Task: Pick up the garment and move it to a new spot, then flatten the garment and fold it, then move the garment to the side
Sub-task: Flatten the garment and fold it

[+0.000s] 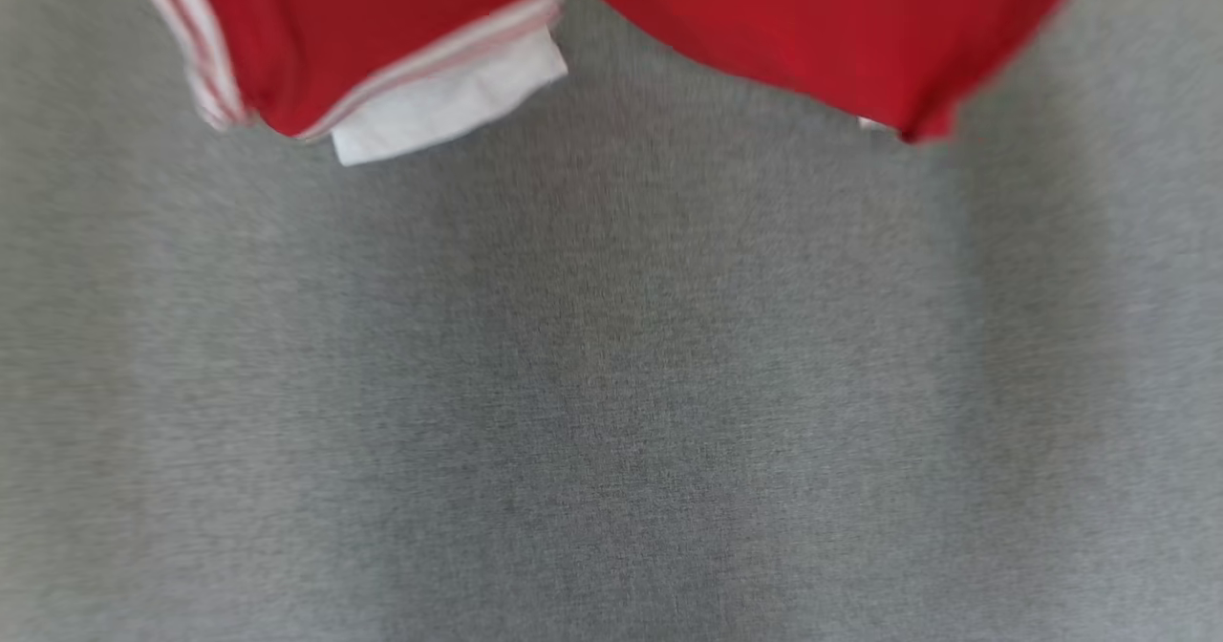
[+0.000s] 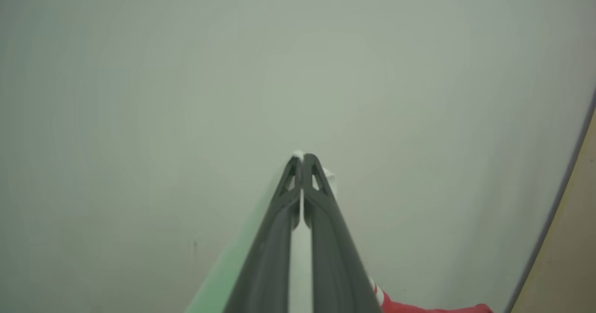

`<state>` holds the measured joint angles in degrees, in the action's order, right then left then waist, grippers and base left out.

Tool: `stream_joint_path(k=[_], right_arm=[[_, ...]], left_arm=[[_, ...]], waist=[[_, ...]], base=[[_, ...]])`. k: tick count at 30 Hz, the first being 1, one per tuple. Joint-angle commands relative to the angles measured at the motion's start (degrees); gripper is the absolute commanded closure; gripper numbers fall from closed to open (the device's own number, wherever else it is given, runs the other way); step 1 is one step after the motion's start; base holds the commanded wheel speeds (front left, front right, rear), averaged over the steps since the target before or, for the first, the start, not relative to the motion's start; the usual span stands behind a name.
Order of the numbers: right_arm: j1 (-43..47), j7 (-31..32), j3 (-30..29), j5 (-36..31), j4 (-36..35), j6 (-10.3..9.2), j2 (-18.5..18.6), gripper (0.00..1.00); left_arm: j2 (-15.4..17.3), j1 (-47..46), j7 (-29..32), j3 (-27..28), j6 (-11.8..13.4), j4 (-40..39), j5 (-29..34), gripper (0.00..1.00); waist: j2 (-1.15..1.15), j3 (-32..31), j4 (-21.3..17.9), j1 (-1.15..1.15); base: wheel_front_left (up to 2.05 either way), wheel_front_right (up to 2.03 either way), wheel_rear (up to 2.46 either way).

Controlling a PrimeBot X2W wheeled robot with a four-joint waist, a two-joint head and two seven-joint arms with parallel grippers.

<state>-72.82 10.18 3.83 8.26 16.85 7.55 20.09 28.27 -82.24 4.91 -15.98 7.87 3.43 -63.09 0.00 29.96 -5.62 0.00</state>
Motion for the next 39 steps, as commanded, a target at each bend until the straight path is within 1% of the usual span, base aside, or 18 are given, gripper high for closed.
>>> stream_joint_path(k=[1,4,9,13,15,16,17,19,21,23,24,25,26,28,32,33,37,39], right_arm=[[-1.3,-0.6,-0.2,-0.6,0.9,-0.13,-0.8,1.00],[-7.3,-5.1,-2.5,-4.9,5.0,-0.13,-3.8,1.00],[-16.2,-15.6,-7.7,-16.4,7.6,-0.13,-7.2,1.00],[-20.7,-20.8,-10.0,-23.3,7.5,-0.13,-7.3,1.00],[-20.6,-21.8,-9.8,-26.0,8.5,-0.13,-6.7,1.00],[-19.9,-22.1,-9.3,-26.6,9.5,-0.13,-6.4,1.00],[-17.7,-22.6,-7.8,-28.5,11.3,-0.13,-5.4,1.00],[-15.0,-23.3,-6.5,-29.4,12.8,-0.13,-4.0,1.00],[-12.2,-24.0,-4.7,-29.7,13.2,-0.13,-2.4,1.00],[-9.0,-24.6,-3.1,-28.2,13.0,-0.13,-1.1,1.00],[-7.2,-24.7,-1.7,-27.6,12.7,-0.13,-0.6,1.00],[-4.9,-24.9,0.0,-27.0,12.4,-0.13,0.2,1.00],[-3.3,-25.0,1.7,-26.6,11.9,-0.13,1.2,1.00],[0.4,-25.0,5.1,-25.6,10.5,-0.13,3.8,1.00],[7.5,-23.3,10.2,-24.1,7.8,-0.13,9.2,1.00],[9.6,-22.2,11.1,-23.6,7.2,-0.13,10.1,1.00],[17.1,-16.0,12.7,-18.9,3.5,-0.13,13.7,1.00],[19.0,-14.6,12.8,-17.5,2.5,-0.13,14.5,1.00]], left_arm=[[-0.3,-1.1,-0.8,-0.1,-0.4,0.6,0.9,1.00],[-1.7,-6.4,-6.8,-1.2,-3.6,3.9,5.4,1.00],[-4.9,-14.9,-17.2,-2.4,-11.1,5.4,10.5,1.00],[-6.5,-19.0,-19.8,-1.2,-14.2,2.5,13.8,1.00],[-6.8,-17.5,-20.0,-0.5,-15.0,0.9,15.0,1.00],[-6.9,-15.9,-20.0,0.1,-15.1,-0.1,15.8,1.00],[-7.0,-10.9,-20.1,0.3,-15.4,-1.3,17.0,1.00],[-7.9,-5.4,-20.1,-0.3,-15.3,-2.9,17.6,1.00],[-10.2,1.2,-20.1,0.7,-15.3,-5.2,17.8,1.00],[-13.8,9.1,-20.1,2.2,-15.3,-8.1,17.2,1.00],[-14.5,13.2,-20.1,1.8,-15.3,-9.5,17.7,1.00],[-16.4,17.0,-20.1,2.2,-15.3,-11.2,17.0,1.00],[-16.5,20.4,-20.1,1.6,-15.3,-11.9,17.2,1.00],[-18.5,27.5,-20.1,1.7,-15.3,-13.7,16.5,1.00],[-18.4,39.4,-20.1,-0.4,-15.3,-14.5,14.5,1.00],[-18.8,42.4,-20.1,-0.3,-15.3,-13.9,12.8,1.00],[-16.9,52.1,-20.0,-3.8,-15.3,-9.5,7.9,1.00],[-16.2,54.0,-19.9,-4.4,-15.3,-8.5,7.2,1.00]], waist=[[0.00,6.9,-1.9,0.00],[0.00,9.2,-2.3,0.00],[0.00,11.5,-1.8,0.00],[0.00,13.8,-0.6,0.00],[0.00,15.3,-0.3,0.00],[0.00,15.9,-0.1,0.00],[0.00,17.2,0.2,0.00],[0.00,17.9,0.9,0.00],[0.00,18.4,1.8,0.00],[0.00,18.2,2.7,0.00],[0.00,18.0,2.8,0.00],[0.00,17.5,3.3,0.00],[0.00,17.1,3.4,0.00],[0.00,15.7,4.0,0.00],[0.00,12.1,5.0,0.00],[0.00,10.8,5.2,0.00],[0.00,6.0,6.3,0.00],[0.00,4.7,6.6,0.00]], base=[[0.00,0.00,0.00],[0.00,0.00,0.00],[0.00,0.00,0.00],[0.00,0.00,0.00],[0.00,0.00,0.00],[0.00,0.00,0.00],[0.00,0.00,0.00],[0.00,0.00,0.00],[0.00,0.00,0.00],[0.00,0.00,0.00],[0.00,0.00,0.00],[0.00,0.00,0.00],[0.00,0.00,0.00],[0.00,0.00,0.00],[0.00,0.00,0.00],[0.00,0.00,0.00],[0.00,0.00,0.00],[0.00,0.00,0.00]])
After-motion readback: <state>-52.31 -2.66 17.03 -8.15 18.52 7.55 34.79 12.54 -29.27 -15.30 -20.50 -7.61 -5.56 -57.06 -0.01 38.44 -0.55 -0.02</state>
